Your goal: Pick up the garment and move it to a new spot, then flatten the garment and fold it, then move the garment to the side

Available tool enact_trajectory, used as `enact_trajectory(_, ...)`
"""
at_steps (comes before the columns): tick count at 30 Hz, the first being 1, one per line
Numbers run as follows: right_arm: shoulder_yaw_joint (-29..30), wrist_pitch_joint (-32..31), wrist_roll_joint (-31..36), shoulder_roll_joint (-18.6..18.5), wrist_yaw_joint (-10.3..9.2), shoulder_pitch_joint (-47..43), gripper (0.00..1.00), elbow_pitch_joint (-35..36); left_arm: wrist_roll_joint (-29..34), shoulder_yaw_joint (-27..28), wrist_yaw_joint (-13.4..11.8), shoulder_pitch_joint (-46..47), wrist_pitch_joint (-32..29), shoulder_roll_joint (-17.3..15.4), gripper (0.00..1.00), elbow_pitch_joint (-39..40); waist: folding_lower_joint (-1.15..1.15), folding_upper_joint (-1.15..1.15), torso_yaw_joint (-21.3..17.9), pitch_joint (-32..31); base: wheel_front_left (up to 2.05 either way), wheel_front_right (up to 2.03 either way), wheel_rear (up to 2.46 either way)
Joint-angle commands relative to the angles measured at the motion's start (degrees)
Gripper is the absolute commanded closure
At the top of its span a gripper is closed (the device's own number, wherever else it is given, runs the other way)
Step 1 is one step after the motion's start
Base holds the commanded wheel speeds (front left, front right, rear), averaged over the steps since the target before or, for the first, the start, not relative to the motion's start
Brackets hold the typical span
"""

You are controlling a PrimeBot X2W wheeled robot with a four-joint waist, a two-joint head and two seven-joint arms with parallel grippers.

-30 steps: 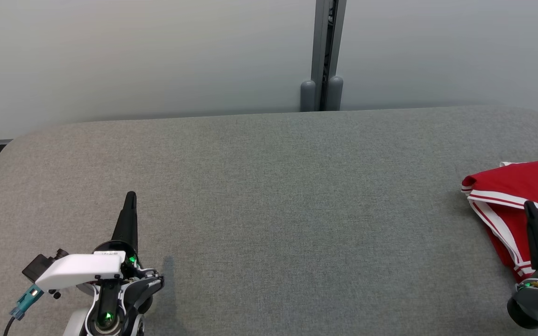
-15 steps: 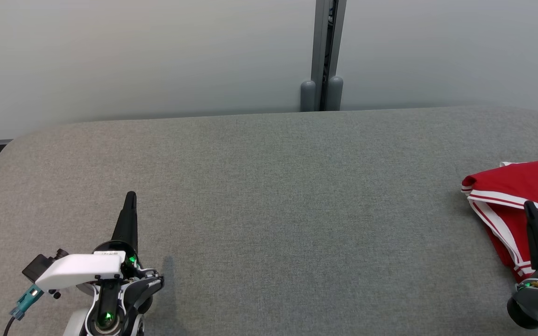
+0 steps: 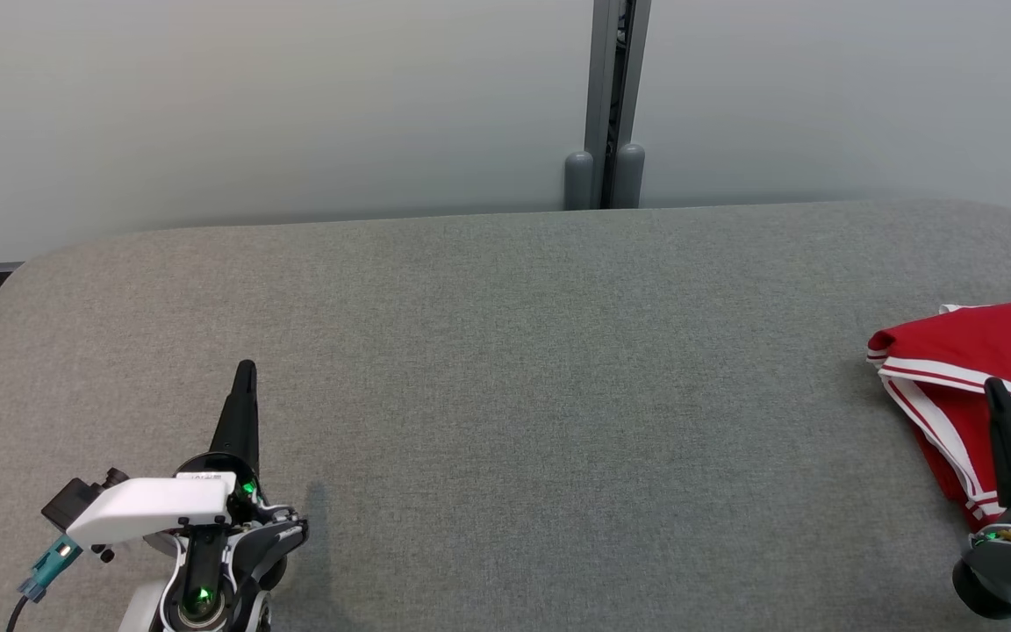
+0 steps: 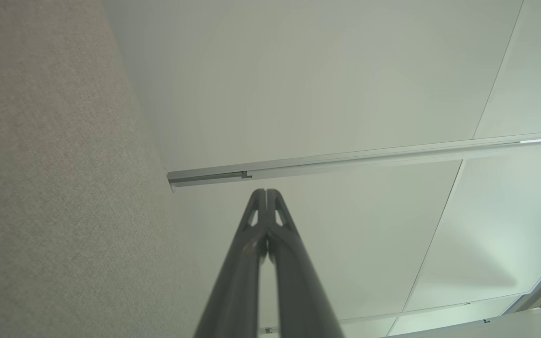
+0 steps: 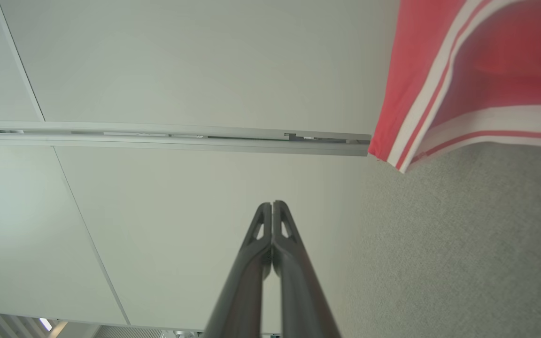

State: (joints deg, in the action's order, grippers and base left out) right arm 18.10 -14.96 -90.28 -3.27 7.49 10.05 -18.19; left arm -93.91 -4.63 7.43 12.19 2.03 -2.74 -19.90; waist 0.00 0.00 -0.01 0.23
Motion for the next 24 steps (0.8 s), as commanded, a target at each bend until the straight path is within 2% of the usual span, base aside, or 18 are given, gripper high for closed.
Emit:
enact_trajectory(1, 0.2, -0.2, -0.1, -0.1, 0.00, 0.4, 1.00, -0.2, -0.4, 0.2, 0.3, 0.9, -0.1, -0.1, 1.00, 0.0, 0.00, 0.00, 0.0, 0.0, 0.00, 0.00, 0.00)
enact_trajectory(24, 0.3, -0.2, 0.0, 0.0, 0.00, 0.4, 1.00, -0.2, -0.4, 0.2, 0.3, 0.9, -0.1, -0.1, 1.00, 0.0, 0.00, 0.00, 0.0, 0.0, 0.00, 0.00, 0.00)
